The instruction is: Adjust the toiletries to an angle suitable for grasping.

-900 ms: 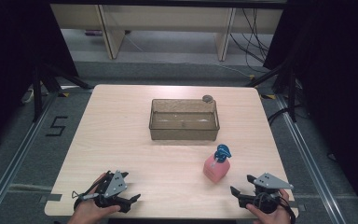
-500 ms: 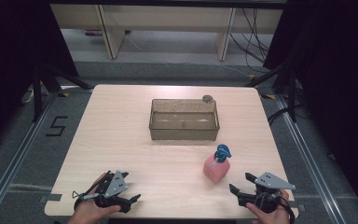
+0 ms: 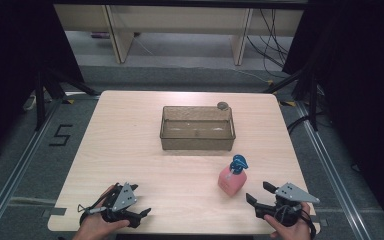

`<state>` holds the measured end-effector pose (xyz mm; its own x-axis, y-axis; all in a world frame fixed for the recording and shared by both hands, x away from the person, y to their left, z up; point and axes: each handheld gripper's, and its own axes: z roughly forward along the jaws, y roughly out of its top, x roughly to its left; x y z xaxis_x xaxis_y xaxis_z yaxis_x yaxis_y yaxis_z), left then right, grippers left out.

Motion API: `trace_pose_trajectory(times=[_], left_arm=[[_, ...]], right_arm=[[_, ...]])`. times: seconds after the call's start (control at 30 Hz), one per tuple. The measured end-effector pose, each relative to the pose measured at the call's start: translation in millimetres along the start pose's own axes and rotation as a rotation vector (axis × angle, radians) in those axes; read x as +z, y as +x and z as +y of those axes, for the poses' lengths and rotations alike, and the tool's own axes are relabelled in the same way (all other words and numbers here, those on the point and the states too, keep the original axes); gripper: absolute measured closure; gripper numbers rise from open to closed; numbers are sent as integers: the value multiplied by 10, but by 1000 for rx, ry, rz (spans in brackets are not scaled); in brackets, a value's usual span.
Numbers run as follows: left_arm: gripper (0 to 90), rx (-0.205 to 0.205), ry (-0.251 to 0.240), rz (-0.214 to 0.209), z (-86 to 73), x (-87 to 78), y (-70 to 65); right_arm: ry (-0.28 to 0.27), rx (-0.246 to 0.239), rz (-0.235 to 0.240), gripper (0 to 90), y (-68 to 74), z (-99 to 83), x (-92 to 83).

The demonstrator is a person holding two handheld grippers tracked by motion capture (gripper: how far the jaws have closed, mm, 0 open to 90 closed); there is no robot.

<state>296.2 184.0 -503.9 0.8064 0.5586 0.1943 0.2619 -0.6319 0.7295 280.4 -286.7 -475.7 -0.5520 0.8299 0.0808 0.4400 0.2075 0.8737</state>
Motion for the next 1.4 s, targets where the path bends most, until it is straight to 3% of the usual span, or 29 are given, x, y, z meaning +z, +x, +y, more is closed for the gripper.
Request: trace_pose_trajectory(times=[0.03, 0.07, 0.1, 0.13, 0.2, 0.27, 0.37, 0.4, 0.43, 0.47, 0.5, 0.53, 0.7, 0.77, 0.87, 0.93, 0.97, 1.0, 1.1, 1.13, 1.17, 1.2, 1.23, 1.27, 1.33, 1.4], left_arm=[[149, -13, -21, -1, -4, 17, -7], [149, -13, -21, -1, -4, 17, -7], [149, -10, -21, -8, -4, 13, -8], [149, 0, 3, -9, 0, -2, -3], [149, -17, -25, -8, -6, 19, -11], [149, 3, 3, -6, 1, -3, -3], [149, 2, 2, -7, -1, 1, -2], [149, -18, -25, -7, -6, 20, -13], [149, -5, -3, -5, 0, 4, -8], [149, -5, -3, -5, 0, 4, -8], [149, 0, 4, -10, -2, 5, -2], [149, -12, -19, 2, -7, 23, -11], [149, 5, 3, 11, -2, 11, -7], [149, -7, -14, 4, -4, 22, -12], [149, 4, 5, -6, -4, 13, -11], [149, -10, -16, -1, -7, 28, -16], [149, 3, 5, -3, 1, 11, -10], [149, 4, 4, -6, -3, 13, -11], [149, 2, 3, -2, -5, 15, -7], [149, -13, -19, -1, -7, 29, -17], [149, -11, -19, -1, -5, 26, -19], [149, 4, 1, 0, -3, 13, -11], [149, 3, 2, 7, -5, 14, -9], [149, 3, 2, 7, -5, 14, -9], [149, -12, -21, 4, -7, 26, -11], [149, 6, 4, 4, -4, 10, -6]], right_arm=[[10, 36, 3, 244, 28, 6, -4], [10, 36, 3, 244, 28, 6, -4], [-14, -2, -3, 243, 6, 24, 11], [-7, 27, 2, 243, 30, 29, 8], [-24, -1, 0, 240, 18, 43, 23], [-26, -7, 5, 239, 24, 56, 22], [-26, -16, 4, 239, 29, 68, 20], [-19, 23, 12, 239, 59, 69, 17], [-34, -17, 8, 239, 37, 84, 25], [-34, -17, 8, 239, 37, 84, 25], [-26, 21, 14, 239, 74, 89, 23], [-37, -11, 11, 239, 54, 96, 31], [-56, -32, 9, 245, 61, 119, 42], [-55, -32, 9, 245, 62, 123, 41], [-67, -13, 16, 244, 79, 128, 58], [-53, -42, 18, 244, 69, 144, 57], [-48, -45, 15, 244, 76, 146, 73], [-35, -14, 24, 244, 103, 143, 74], [-48, -49, 23, 244, 98, 161, 106], [-48, -49, 23, 244, 98, 161, 106], [-46, -55, 22, 245, 99, 170, 104], [-42, -31, 28, 246, 125, 174, 111], [-47, -57, 25, 246, 111, 180, 120], [-53, -28, 40, 246, 134, 178, 136], [-44, -65, 26, 246, 111, 190, 146], [-43, -54, 31, 245, 117, 192, 151]])
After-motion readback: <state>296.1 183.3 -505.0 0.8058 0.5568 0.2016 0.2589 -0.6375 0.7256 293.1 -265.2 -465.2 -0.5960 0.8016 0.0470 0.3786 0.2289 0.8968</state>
